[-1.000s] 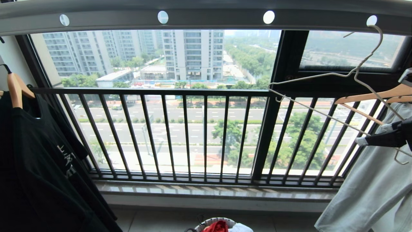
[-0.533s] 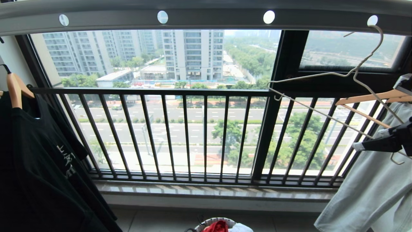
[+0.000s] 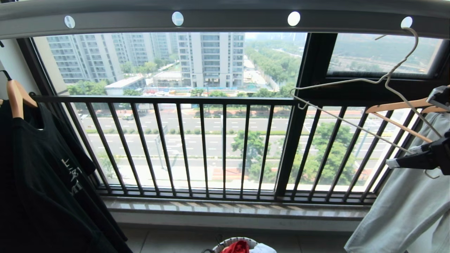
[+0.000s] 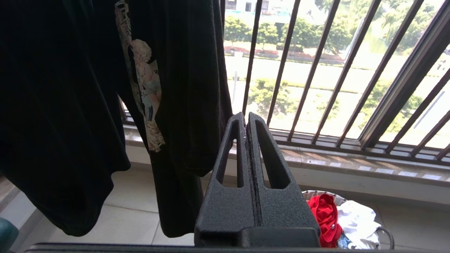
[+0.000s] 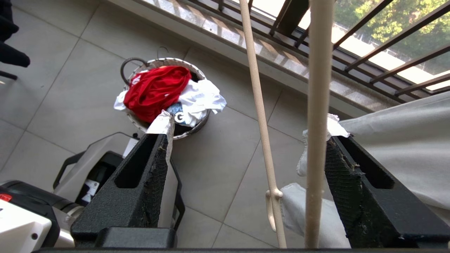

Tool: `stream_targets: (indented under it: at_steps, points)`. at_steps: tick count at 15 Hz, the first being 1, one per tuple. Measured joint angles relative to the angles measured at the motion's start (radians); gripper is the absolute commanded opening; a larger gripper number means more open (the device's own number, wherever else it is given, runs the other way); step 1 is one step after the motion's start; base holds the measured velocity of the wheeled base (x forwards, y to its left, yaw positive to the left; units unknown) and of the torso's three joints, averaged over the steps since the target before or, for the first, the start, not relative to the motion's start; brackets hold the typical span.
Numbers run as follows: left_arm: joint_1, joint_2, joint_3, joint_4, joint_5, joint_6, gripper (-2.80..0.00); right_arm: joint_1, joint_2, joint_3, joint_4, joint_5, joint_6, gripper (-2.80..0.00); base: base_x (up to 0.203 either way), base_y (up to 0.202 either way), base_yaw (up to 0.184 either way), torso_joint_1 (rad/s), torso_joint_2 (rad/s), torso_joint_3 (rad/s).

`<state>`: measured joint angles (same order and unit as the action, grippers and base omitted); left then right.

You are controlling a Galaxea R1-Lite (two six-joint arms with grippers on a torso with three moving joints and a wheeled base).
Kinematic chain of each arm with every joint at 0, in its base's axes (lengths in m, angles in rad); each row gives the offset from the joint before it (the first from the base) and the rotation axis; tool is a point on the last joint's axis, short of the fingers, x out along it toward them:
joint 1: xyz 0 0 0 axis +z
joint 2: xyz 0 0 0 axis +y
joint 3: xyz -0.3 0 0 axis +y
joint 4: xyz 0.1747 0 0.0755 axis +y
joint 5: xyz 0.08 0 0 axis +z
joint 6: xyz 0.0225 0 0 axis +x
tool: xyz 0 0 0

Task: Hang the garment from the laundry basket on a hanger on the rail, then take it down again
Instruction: Pick up the clothes rack on the clothesline

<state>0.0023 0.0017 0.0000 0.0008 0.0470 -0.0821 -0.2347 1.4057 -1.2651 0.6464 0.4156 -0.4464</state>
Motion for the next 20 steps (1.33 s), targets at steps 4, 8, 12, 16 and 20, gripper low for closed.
stream_targets:
  at_steps: [4, 8, 12, 16, 20]
  points:
    - [0.0, 0.0, 0.0, 0.0, 0.0, 0.0, -2.8, 0.0, 0.0, 0.014, 0.0, -0.001, -0.002, -2.8, 0.0, 0.0, 0.0, 0.0, 0.0, 0.0]
    - [0.0, 0.0, 0.0, 0.001, 0.0, 0.0, -2.8, -0.001, -0.001, 0.018, -0.016, -0.001, -0.001, -2.8, 0.0, 0.0, 0.0, 0.0, 0.0, 0.0]
    - [0.0, 0.0, 0.0, 0.0, 0.0, 0.0, -2.8, 0.0, -0.006, 0.031, -0.04, -0.003, -0.001, -2.8, 0.0, 0.0, 0.0, 0.0, 0.0, 0.0]
    - [0.0, 0.0, 0.0, 0.0, 0.0, 0.0, -2.8, -0.001, -0.01, 0.032, -0.041, -0.003, 0.0, -2.8, 0.0, 0.0, 0.0, 0.0, 0.0, 0.0]
    - [0.0, 0.0, 0.0, 0.0, 0.0, 0.0, -2.8, -0.001, -0.017, 0.032, -0.042, -0.004, -0.001, -2.8, 0.0, 0.0, 0.0, 0.0, 0.0, 0.0]
